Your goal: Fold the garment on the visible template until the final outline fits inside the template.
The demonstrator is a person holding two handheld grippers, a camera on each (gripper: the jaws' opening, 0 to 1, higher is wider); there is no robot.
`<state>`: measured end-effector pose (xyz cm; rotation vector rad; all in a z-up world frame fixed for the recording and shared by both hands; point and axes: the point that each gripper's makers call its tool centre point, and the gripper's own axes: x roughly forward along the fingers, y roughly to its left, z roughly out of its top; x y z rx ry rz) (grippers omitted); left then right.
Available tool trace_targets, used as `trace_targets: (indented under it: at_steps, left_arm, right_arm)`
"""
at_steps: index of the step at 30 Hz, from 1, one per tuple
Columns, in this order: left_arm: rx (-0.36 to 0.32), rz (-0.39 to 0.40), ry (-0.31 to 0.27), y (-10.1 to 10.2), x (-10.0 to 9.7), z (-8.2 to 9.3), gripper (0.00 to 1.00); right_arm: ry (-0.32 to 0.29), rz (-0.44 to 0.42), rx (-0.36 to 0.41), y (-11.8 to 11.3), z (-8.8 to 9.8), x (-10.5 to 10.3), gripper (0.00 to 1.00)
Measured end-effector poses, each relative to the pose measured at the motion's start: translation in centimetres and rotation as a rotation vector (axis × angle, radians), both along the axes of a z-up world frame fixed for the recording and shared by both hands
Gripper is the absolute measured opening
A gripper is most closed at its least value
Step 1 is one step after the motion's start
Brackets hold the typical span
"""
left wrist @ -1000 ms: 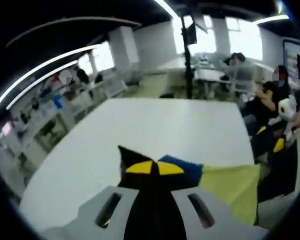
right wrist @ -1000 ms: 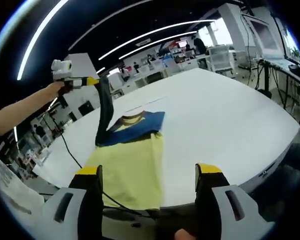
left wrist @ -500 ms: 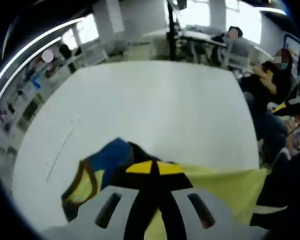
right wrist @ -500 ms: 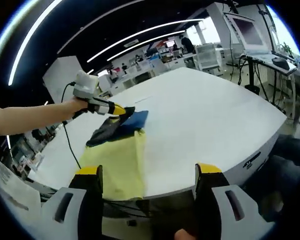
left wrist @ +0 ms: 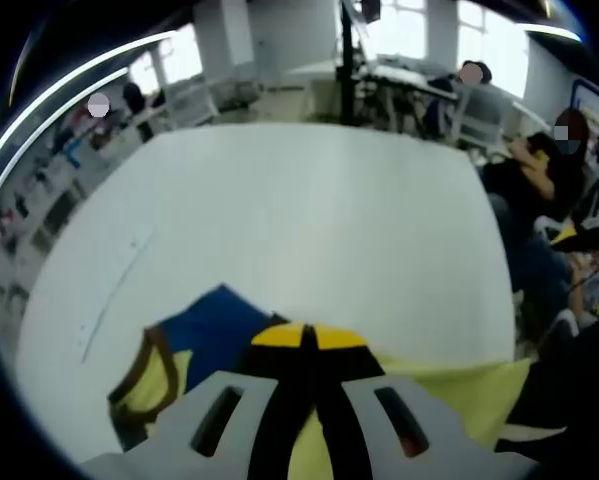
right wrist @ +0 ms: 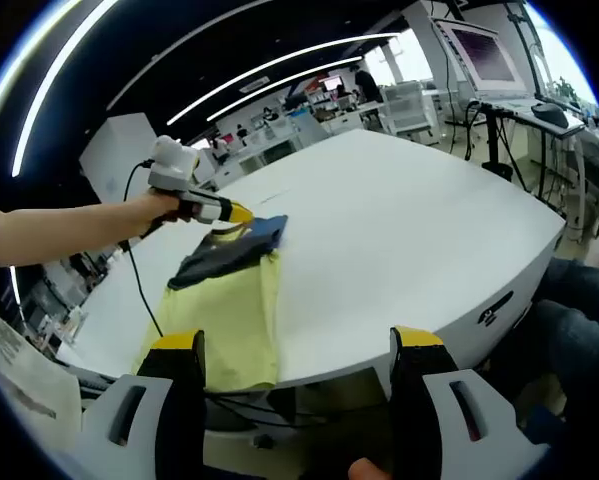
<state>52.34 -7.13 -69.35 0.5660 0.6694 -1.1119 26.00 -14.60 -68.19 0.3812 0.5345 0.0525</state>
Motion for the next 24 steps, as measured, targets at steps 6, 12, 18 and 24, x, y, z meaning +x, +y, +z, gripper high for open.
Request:
trace_targets:
  at_steps: [6,12,18,24]
  left_arm:
    - [-0.008,-0.001,0.031,-0.7,-1.0,-1.0,0.0]
    - [-0.012,-0.006,0.041,-0.9,-1.6,-1.2,0.0]
    - [-0.019,0.006,0.043,-0.6,-1.4,-1.1,0.0]
    - [-0.028,0.015,0.037,-0.3,-1.1,-0.7,0.0]
  right_arm:
    - [-0.013,-0.009,0.001,-0.6,0.3,0.4,0.75]
    - [-0.001,-0.004,0.002,-0.8,-0.2,0.2,0.75]
    - [-0.003,0.006,0.002,-0.7,-0.1,0.7,0.75]
    - [-0.005,0.021,0.003,-0.5,-0.2,1.2,0.75]
